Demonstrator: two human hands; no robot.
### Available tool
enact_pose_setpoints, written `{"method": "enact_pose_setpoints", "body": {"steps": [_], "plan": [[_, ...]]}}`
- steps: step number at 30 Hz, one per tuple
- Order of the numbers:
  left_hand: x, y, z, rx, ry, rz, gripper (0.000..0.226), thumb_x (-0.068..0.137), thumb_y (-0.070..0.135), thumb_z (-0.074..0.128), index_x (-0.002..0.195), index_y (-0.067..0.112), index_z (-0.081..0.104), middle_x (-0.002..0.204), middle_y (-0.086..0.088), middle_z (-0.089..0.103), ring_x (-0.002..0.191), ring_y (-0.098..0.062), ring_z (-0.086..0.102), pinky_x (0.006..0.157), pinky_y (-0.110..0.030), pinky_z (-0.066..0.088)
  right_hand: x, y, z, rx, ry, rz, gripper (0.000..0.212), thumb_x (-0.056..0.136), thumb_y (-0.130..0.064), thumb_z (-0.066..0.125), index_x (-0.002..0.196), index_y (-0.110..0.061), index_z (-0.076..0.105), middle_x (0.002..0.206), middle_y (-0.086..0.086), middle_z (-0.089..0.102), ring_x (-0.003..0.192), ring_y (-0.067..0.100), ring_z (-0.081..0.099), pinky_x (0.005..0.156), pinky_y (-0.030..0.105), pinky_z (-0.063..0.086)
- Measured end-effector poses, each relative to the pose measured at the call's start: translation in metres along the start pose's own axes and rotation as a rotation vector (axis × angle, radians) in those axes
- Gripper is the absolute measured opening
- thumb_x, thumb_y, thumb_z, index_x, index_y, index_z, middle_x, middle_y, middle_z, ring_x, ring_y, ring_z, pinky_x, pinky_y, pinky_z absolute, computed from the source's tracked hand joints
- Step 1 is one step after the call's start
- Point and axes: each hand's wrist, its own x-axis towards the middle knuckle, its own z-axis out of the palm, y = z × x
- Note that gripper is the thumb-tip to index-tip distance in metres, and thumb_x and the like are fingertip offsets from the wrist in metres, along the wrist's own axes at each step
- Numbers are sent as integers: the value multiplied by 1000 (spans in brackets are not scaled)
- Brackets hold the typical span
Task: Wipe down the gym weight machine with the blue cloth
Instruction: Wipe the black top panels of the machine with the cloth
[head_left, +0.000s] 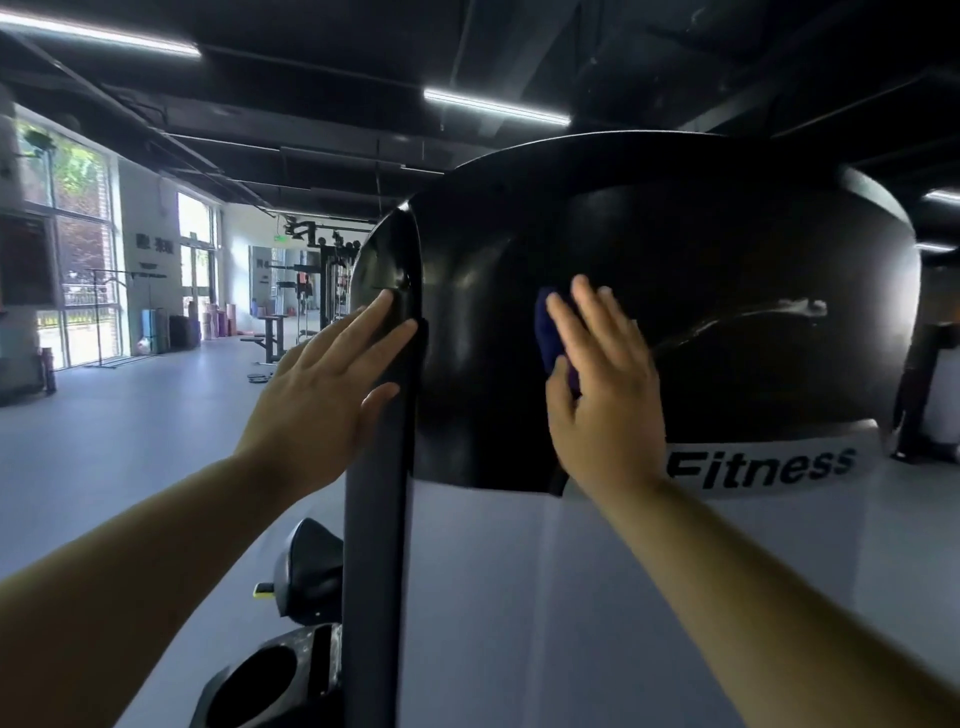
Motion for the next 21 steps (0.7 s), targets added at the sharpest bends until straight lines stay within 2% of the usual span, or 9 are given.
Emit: {"method": "enact_pose_setpoints", "body": {"steps": [2,5,7,11,13,14,18,19,21], "plan": [[5,4,-2,-1,22,13,54,96,36,36,149,22,34,159,-6,29,140,-26,32,102,-52,40,-15,-16,9,5,-36,28,56,93,-13,40,148,-15,40,158,7,32,148,26,21,122,42,15],[14,13,-4,2,58,43,51,97,32,38,146,19,40,157,-7,32,140,-28,36,104,-53,41,-57,-17,17,-109,-364,-497,57,90,-16,39,147,-18,43,157,2,35,147,21,23,122,38,10],[20,21,-3,17,86,83,50,97,30,39,145,17,42,156,-9,35,139,-30,37,105,-52,39,-63,4,7,-159,-414,-599,55,92,-17,39,147,-20,43,156,-1,36,147,18,26,121,38,13],[34,41,2,40,126,150,49,97,28,41,144,18,45,155,-8,38,139,-26,35,111,-44,29,-54,29,-11,37,-24,88,52,96,-12,43,147,-19,41,158,-3,30,149,17,22,122,40,16],[40,52,4,46,134,169,48,96,26,43,144,18,45,155,-8,37,139,-26,36,113,-45,28,-53,20,-9,112,63,363,54,98,-14,41,151,-20,32,161,-4,20,151,14,12,123,37,10],[44,58,5,47,142,180,48,96,26,43,144,18,46,155,-8,38,139,-26,36,113,-45,27,-55,15,-6,113,28,354,55,99,-15,40,152,-21,29,162,-4,18,151,14,10,123,35,7],[59,76,5,70,163,232,48,96,25,44,144,19,46,156,-6,36,140,-25,35,114,-40,23,-72,33,-8,0,-273,-288,50,100,-18,41,149,-21,38,159,-1,28,150,17,19,122,40,16],[63,79,6,76,162,239,48,97,25,44,144,19,46,156,-6,36,140,-25,35,114,-41,23,-72,47,-14,6,-250,-266,49,100,-18,41,149,-21,39,159,-2,29,149,16,20,122,41,19],[70,86,8,90,159,235,49,97,26,43,145,19,45,156,-6,35,140,-25,34,114,-41,22,-69,67,-25,100,-52,115,49,101,-17,42,150,-19,37,160,-2,26,150,15,18,121,43,20]]}}
